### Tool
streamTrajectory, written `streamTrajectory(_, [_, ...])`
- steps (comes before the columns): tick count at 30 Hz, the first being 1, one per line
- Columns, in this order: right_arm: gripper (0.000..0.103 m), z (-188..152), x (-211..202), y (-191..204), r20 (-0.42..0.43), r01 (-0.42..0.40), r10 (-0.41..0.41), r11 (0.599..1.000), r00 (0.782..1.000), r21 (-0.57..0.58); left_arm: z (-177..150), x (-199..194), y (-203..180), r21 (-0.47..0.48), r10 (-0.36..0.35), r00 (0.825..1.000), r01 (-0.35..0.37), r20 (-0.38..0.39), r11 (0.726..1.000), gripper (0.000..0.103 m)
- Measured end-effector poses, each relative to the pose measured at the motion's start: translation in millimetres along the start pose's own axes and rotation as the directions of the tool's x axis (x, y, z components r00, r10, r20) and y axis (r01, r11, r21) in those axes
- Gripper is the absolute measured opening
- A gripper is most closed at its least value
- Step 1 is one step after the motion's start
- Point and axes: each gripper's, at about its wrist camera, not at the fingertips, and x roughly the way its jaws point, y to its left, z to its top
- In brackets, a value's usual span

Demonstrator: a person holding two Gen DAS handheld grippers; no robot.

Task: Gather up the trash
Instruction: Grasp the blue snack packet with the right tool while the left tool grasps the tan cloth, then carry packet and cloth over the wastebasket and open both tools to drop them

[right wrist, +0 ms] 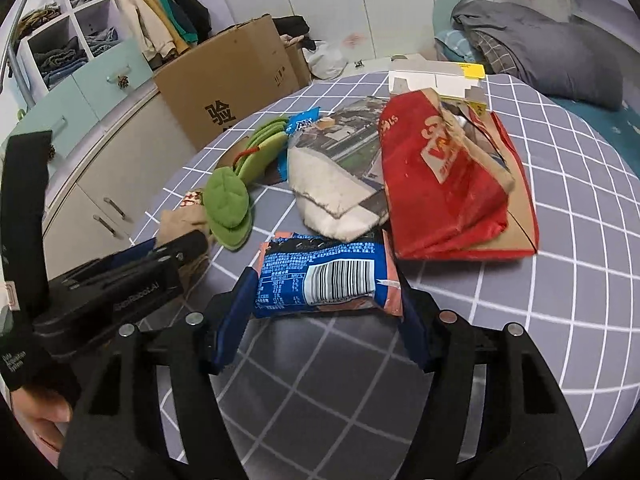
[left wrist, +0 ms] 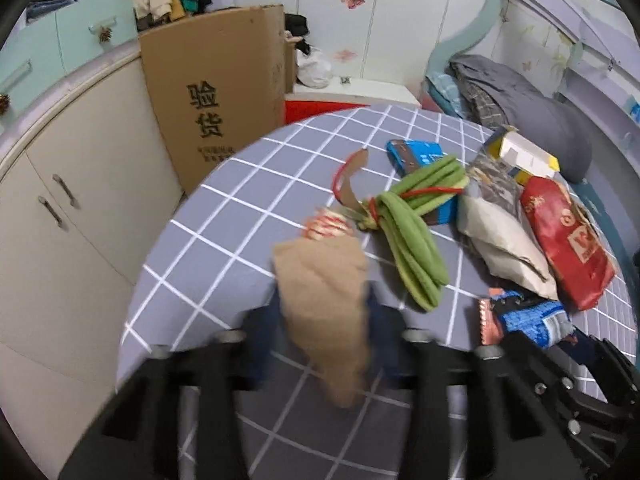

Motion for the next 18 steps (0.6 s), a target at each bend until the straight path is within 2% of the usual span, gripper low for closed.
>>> streamTrajectory(3, [0.064,0.7,0.6,0.8,0.001,-0.004,0.004,1.000,1.000,0.002,2.8,3.0,3.2,-0.011,-0.042,0.999,0.042,-0.002,0.999,0.031])
streamTrajectory(8, [0.064,-1.1,-1.5,2.6,0.001,-0.034,0.034,0.999,0.999,0.009,-6.5,-6.7,11.5,-0.028,-0.059,0.998,0.060,0.034,0.998,0.027])
streamTrajectory(15, [0.064,-7.8,-13.8,24.1,0.005,-0.083,0.083,0.996,0.997,-0.016,-32.6,-52.5,35.7,-0.051,-0.097,0.987,0.104,0.130,0.993,0.027])
streamTrajectory(18, [0.064,-10.3,-24.3,39.9,0.013,-0.119,0.120,0.992,0.993,-0.033,-42.7,-75.3,51.3,-0.060,-0.084,0.981,0.096,0.172,0.994,0.027])
